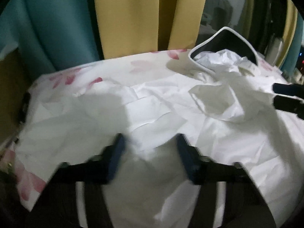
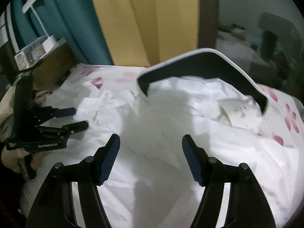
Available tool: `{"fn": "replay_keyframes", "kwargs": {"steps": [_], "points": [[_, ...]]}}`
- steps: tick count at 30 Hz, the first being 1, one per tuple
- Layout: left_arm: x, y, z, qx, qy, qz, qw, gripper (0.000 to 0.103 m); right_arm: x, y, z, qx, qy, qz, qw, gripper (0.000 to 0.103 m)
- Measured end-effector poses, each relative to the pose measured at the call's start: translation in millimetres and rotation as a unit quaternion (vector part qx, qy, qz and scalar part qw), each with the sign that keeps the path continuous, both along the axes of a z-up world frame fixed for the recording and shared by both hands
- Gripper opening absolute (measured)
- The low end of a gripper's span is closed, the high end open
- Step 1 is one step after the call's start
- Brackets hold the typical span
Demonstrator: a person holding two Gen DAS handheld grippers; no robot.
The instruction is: Fold large clothes
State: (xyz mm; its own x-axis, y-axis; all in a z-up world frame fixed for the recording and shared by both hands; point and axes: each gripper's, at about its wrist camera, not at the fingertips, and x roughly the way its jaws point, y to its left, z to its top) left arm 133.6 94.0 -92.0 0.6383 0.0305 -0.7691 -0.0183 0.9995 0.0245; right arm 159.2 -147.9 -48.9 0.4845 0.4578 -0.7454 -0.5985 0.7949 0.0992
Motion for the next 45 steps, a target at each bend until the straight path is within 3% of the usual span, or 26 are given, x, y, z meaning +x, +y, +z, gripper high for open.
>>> {"fn": "replay_keyframes", "kwargs": {"steps": [1, 3, 12, 20, 30, 45], "points": [[1.0, 2.8, -0.5, -0.007, 0.002, -0.001, 1.0, 0.017, -0.2, -5.4, -0.9, 0.001, 0.002, -0.005, 1.0, 0.068], [0.2, 11.7, 0.6, -0.02, -0.003, 0.01, 0.9997, 0.007, -0.8, -13.9, -2.2, 0.002, 0.006, -0.011, 1.0, 0.068], [-18.5, 43.0, 52.7, -0.036, -0.099, 0.061, 0.9925, 0.005, -3.6, -22.3, 4.7, 0.014, 0.0, -0.015, 1.0, 0.068], [-24.5, 29.8, 103.0, -0.044, -0.151, 0.047, 0.9864, 0.005, -14.4, -32.9, 17.7, 0.027, -0.013, -0.009, 1.0, 0.068], [-6.5, -54.3, 135.6, -0.051, -0.176, -0.025, 0.9827, 0.005, -25.9, -82.2, 32.4, 0.046, -0.028, -0.035, 0.998, 0.068], [29.8, -216.2, 122.6, -0.043, -0.149, -0.14, 0.9779, 0.005, -27.8, -188.3, 37.4, 0.075, -0.034, -0.104, 0.991, 0.068]]}}
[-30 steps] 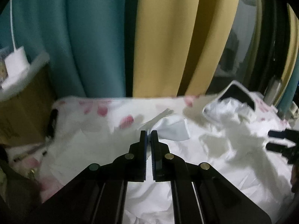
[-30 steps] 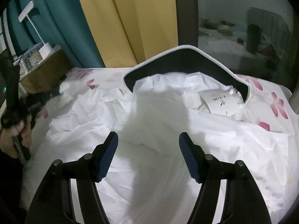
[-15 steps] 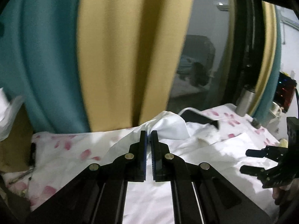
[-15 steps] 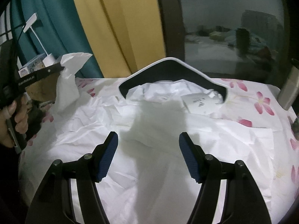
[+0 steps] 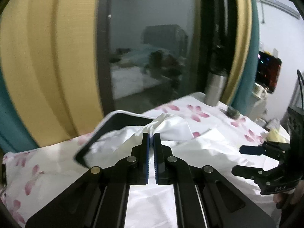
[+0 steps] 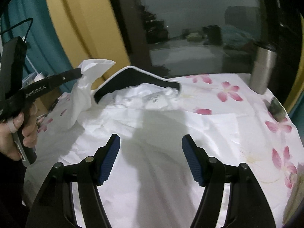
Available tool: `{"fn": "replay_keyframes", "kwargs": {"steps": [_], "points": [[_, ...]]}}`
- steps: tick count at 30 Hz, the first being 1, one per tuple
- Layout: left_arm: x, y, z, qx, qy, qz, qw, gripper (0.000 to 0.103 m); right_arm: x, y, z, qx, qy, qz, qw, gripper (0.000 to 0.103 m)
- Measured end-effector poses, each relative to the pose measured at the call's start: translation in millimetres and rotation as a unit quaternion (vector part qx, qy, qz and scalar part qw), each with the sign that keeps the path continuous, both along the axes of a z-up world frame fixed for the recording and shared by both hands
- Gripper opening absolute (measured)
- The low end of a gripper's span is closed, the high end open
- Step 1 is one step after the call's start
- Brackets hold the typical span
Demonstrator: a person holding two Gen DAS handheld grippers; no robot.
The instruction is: Fold large clothes
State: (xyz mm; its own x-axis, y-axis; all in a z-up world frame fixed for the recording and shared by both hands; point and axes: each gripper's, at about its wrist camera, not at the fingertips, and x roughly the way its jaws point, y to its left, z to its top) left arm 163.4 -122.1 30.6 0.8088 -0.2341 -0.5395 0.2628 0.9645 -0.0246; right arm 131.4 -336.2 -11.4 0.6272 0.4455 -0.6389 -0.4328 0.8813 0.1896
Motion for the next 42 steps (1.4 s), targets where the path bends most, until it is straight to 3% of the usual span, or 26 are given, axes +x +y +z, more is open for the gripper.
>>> {"fn": "replay_keyframes", "kwargs": {"steps": [7, 13, 14, 15, 16, 17, 22, 26, 32, 33, 34, 35, 36, 42], "points": [[13.8, -48.6, -28.6, 0.005, 0.028, -0.041, 0.9988, 0.005, 3.3, -38.8, -5.6, 0.007, 0.008, -0.028, 1.0, 0.068], [24.7, -65.2, -67.7, -0.023, 0.099, -0.062, 0.9929, 0.008, 4.4, -56.9, -11.5, 0.004, 0.016, -0.046, 0.999, 0.068], [25.3, -63.8, -75.3, -0.031, 0.113, -0.062, 0.9912, 0.018, 5.1, -58.4, -12.7, 0.003, 0.017, -0.048, 0.999, 0.068], [24.4, -60.1, -81.3, -0.035, 0.122, -0.059, 0.9901, 0.038, 6.1, -59.5, -13.9, 0.003, 0.018, -0.051, 0.999, 0.068], [22.6, -57.0, -85.3, -0.037, 0.127, -0.055, 0.9897, 0.048, 7.5, -60.2, -15.0, 0.002, 0.02, -0.052, 0.998, 0.068], [20.5, -52.3, -88.5, -0.037, 0.133, -0.049, 0.9892, 0.058, 9.1, -59.9, -15.8, 0.001, 0.022, -0.054, 0.998, 0.068], [-1.2, 0.3, -85.6, -0.05, 0.136, -0.02, 0.9892, 0.058, 19.6, -45.3, -20.1, -0.007, 0.029, -0.046, 0.999, 0.068], [-14.1, 60.3, -80.1, -0.045, 0.123, 0.034, 0.9908, 0.058, 37.3, -14.8, -29.5, -0.014, 0.041, -0.007, 0.999, 0.068], [-15.7, 125.2, -94.1, -0.055, 0.145, 0.079, 0.9848, 0.058, 72.0, 16.7, -55.3, -0.023, 0.077, 0.02, 0.997, 0.067], [-16.3, 130.1, -96.0, -0.059, 0.147, 0.078, 0.9843, 0.058, 74.9, 20.9, -58.3, -0.022, 0.083, 0.031, 0.996, 0.06], [-16.5, 131.5, -97.5, -0.061, 0.149, 0.076, 0.9841, 0.058, 75.6, 26.3, -60.5, -0.024, 0.086, 0.047, 0.995, 0.045], [-16.4, 132.7, -98.2, -0.062, 0.15, 0.073, 0.984, 0.058, 76.1, 31.0, -61.6, -0.031, 0.087, 0.058, 0.994, 0.02], [-15.3, 132.4, -99.0, -0.061, 0.151, 0.069, 0.9842, 0.058, 76.2, 35.7, -61.2, -0.04, 0.084, 0.065, 0.994, 0.006], [-12.5, 123.6, -99.7, -0.066, 0.153, 0.049, 0.9848, 0.058, 82.9, 43.3, -19.6, -0.087, -0.006, 0.054, 0.995, 0.003]]}}
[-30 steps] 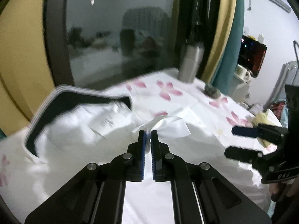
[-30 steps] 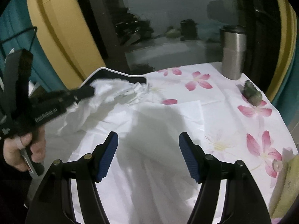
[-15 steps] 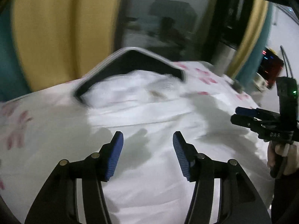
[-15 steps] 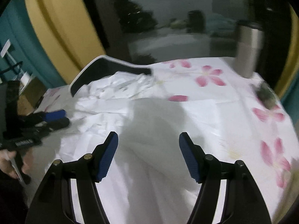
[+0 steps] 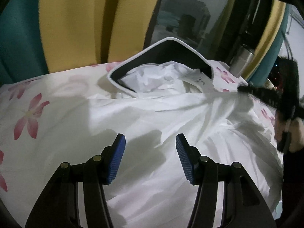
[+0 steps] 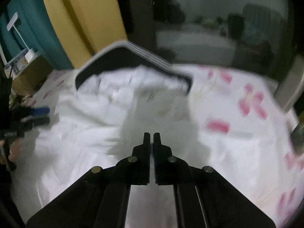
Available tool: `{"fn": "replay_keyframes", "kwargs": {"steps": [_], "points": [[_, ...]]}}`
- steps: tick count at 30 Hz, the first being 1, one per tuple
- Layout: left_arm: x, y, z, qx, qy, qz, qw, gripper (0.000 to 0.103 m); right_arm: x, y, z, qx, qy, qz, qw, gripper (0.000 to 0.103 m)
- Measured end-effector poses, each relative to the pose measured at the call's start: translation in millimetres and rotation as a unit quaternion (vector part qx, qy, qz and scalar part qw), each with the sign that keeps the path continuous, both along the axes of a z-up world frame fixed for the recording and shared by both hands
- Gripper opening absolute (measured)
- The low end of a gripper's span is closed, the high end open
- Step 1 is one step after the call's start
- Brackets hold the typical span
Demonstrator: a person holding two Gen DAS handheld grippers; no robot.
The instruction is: Fold large clothes
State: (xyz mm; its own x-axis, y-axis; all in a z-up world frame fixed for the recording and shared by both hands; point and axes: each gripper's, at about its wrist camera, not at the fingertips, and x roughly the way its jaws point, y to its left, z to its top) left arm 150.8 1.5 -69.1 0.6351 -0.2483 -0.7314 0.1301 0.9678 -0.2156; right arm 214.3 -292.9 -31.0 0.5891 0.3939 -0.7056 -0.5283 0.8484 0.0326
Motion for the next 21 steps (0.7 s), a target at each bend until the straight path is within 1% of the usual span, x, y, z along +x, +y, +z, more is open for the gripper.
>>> {"fn": "replay_keyframes", "kwargs": {"steps": [3, 6, 9, 12, 13, 14, 16, 17, 18, 19, 20, 21], "points": [[0.1, -6.4, -3.8, -0.006, 0.006, -0.012, 0.9999, 0.058, -0.9, -2.8, 19.1, -0.022, -0.049, -0.006, 0.999, 0.003], [-3.0, -13.3, -13.0, -0.004, 0.018, -0.02, 0.9996, 0.058, -6.0, -6.3, 15.9, -0.046, -0.067, -0.007, 0.997, 0.003], [-7.6, -16.7, -21.4, -0.004, 0.032, -0.029, 0.9991, 0.058, -16.8, -10.5, -7.4, -0.076, -0.045, -0.003, 0.996, 0.003], [-14.1, -17.7, -26.4, 0.001, 0.034, -0.034, 0.9989, 0.058, -31.9, -23.6, -28.0, -0.06, 0.003, 0.01, 0.998, 0.003], [-15.5, -17.4, -26.2, 0.003, 0.032, -0.032, 0.999, 0.058, -32.2, -28.3, -31.1, -0.053, 0.021, 0.008, 0.998, 0.003], [-17.5, -15.6, -25.0, 0.006, 0.028, -0.028, 0.9992, 0.058, -31.3, -31.8, -32.3, -0.05, 0.03, 0.005, 0.998, 0.003], [-17.7, -10.9, -21.3, 0.013, 0.019, -0.017, 0.9996, 0.058, -26.8, -39.3, -28.2, -0.053, 0.027, -0.012, 0.998, 0.005], [-18.1, -8.3, -18.7, 0.013, 0.014, -0.01, 0.9998, 0.058, -23.2, -41.2, -25.1, -0.052, 0.024, -0.02, 0.998, 0.01], [-17.8, -5.5, -16.6, 0.015, 0.01, -0.002, 0.9998, 0.058, -16.0, -42.7, -20.5, -0.045, 0.022, -0.026, 0.998, 0.022], [-16.6, -2.1, -14.1, 0.018, 0.006, 0.007, 0.9998, 0.058, -11.1, -42.7, -17.7, -0.037, 0.021, -0.027, 0.999, 0.029], [-15.4, 0.7, -12.2, 0.02, 0.003, 0.012, 0.9997, 0.058, -3.1, -41.4, -14.9, -0.028, 0.022, -0.027, 0.999, 0.047], [-13.3, 4.5, -10.9, 0.021, 0.001, 0.02, 0.9996, 0.058, 6.0, -38.1, -13.1, -0.024, 0.023, -0.027, 0.999, 0.061]]}}
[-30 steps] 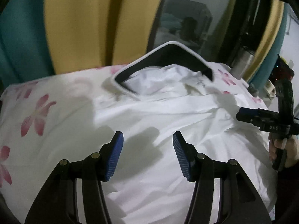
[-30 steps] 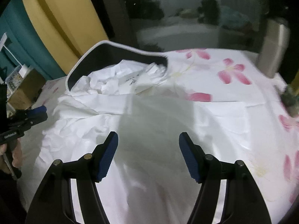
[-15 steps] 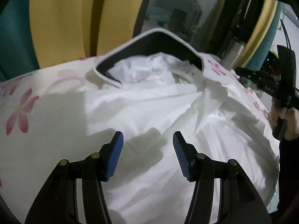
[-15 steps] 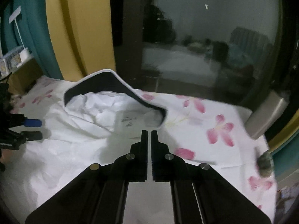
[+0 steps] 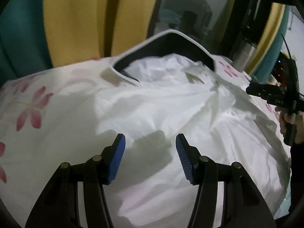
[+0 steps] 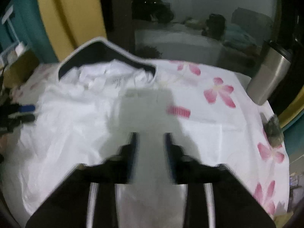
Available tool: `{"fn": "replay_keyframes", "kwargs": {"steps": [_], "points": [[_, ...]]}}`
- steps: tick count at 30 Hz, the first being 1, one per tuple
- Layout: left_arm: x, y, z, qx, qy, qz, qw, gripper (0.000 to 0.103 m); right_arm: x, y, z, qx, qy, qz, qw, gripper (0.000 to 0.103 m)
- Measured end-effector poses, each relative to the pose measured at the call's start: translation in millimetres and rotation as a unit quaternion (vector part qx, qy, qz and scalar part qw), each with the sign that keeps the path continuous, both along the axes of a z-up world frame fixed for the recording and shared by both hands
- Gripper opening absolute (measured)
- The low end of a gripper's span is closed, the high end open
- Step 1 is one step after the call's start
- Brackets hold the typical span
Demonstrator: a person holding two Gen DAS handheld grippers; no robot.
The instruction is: Fold large clothes
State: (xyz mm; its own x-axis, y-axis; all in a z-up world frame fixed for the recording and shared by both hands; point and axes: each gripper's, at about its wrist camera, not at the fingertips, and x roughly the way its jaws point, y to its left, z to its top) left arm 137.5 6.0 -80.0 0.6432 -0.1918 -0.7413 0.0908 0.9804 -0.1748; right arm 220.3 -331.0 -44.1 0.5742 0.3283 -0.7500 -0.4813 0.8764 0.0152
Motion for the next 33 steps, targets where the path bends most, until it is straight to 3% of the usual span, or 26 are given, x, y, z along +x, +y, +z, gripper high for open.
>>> {"fn": "replay_keyframes", "kwargs": {"steps": [4, 10, 11, 12, 13, 17, 21, 23, 28, 33], "points": [[7.4, 10.9, 1.2, -0.006, 0.0, 0.019, 0.9998, 0.058, 34.5, 19.6, -3.4, -0.003, 0.021, 0.01, 1.0, 0.064], [15.6, 17.9, -5.2, -0.01, 0.009, 0.028, 0.9995, 0.058, 79.5, 38.4, -30.8, 0.007, 0.094, 0.034, 0.995, 0.064], [16.6, 17.7, -6.9, -0.011, 0.011, 0.028, 0.9995, 0.058, 82.8, 40.3, -35.8, 0.014, 0.104, 0.042, 0.994, 0.055], [17.4, 18.0, -8.7, -0.012, 0.013, 0.027, 0.9995, 0.058, 84.1, 41.3, -38.7, 0.023, 0.108, 0.051, 0.993, 0.017], [18.1, 18.0, -10.5, -0.012, 0.016, 0.026, 0.9994, 0.058, 84.0, 42.8, -40.0, 0.022, 0.108, 0.056, 0.992, 0.002], [18.4, 15.2, -13.4, -0.013, 0.02, 0.021, 0.9995, 0.058, 74.0, 44.5, -25.0, 0.011, 0.068, 0.069, 0.995, 0.004], [17.8, 7.5, -11.4, -0.011, 0.018, 0.013, 0.9997, 0.058, 48.0, 41.5, 16.1, -0.003, -0.039, 0.078, 0.996, 0.004], [18.6, 1.7, -10.9, -0.01, 0.019, 0.006, 0.9997, 0.058, 36.4, 39.3, 26.1, -0.011, -0.069, 0.087, 0.994, 0.004], [14.5, -17.2, -15.9, -0.002, 0.029, -0.015, 0.9994, 0.058, 0.9, 19.5, 16.3, -0.014, -0.096, 0.108, 0.989, 0.004], [2.4, -32.1, -20.2, 0.015, 0.035, -0.031, 0.9988, 0.058, -27.8, -1.0, 1.4, -0.001, -0.059, 0.127, 0.99, 0.006]]}}
